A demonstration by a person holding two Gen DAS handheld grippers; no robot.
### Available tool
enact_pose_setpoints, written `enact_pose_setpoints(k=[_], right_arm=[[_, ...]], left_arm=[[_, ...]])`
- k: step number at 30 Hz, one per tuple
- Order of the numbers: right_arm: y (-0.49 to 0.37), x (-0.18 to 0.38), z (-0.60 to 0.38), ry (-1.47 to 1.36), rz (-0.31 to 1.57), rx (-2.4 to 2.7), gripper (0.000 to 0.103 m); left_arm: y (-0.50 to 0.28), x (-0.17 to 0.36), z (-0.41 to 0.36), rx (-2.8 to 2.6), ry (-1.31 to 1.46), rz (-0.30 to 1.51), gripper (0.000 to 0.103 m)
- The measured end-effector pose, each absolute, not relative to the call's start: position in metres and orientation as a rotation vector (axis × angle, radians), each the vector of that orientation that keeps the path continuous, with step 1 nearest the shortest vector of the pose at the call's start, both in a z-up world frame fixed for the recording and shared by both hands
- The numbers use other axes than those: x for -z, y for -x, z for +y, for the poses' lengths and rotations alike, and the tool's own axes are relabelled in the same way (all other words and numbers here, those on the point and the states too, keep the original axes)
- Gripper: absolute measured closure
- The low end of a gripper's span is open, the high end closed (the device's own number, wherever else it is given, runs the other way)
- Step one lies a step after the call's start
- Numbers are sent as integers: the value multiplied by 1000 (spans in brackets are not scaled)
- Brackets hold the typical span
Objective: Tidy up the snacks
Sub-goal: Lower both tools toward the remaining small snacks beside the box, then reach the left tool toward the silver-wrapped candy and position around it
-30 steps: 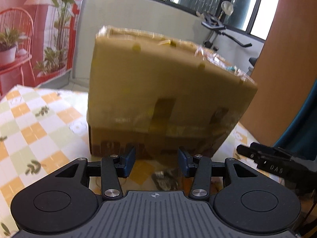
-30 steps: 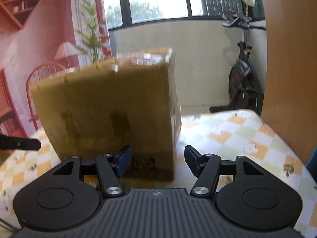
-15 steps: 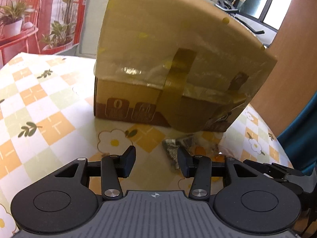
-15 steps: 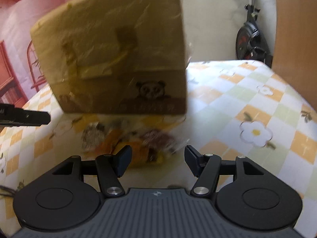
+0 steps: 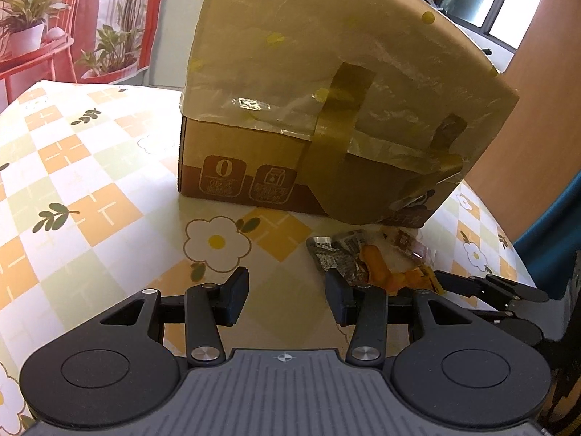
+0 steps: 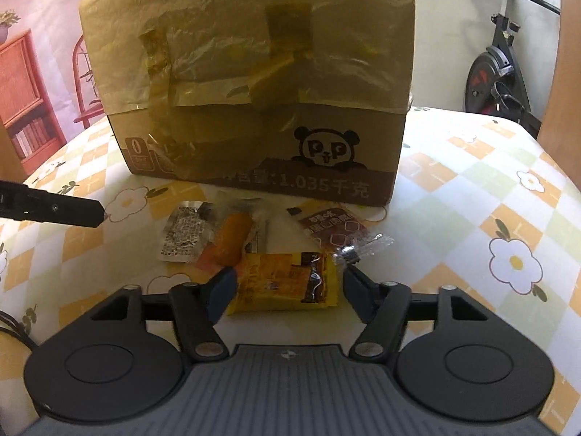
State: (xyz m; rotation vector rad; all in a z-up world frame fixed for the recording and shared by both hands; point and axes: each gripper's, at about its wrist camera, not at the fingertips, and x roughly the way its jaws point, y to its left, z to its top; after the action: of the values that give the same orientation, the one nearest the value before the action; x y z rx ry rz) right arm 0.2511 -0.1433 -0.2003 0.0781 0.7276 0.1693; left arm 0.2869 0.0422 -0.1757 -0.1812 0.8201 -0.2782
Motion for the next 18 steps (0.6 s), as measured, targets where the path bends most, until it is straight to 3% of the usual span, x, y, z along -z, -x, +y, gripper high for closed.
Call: enact_pose_setpoints(k=[18], right_arm=[[-237, 209, -143, -70, 655, -159, 42]], left_arm=[[-320, 199, -1, 347, 102, 833, 55]])
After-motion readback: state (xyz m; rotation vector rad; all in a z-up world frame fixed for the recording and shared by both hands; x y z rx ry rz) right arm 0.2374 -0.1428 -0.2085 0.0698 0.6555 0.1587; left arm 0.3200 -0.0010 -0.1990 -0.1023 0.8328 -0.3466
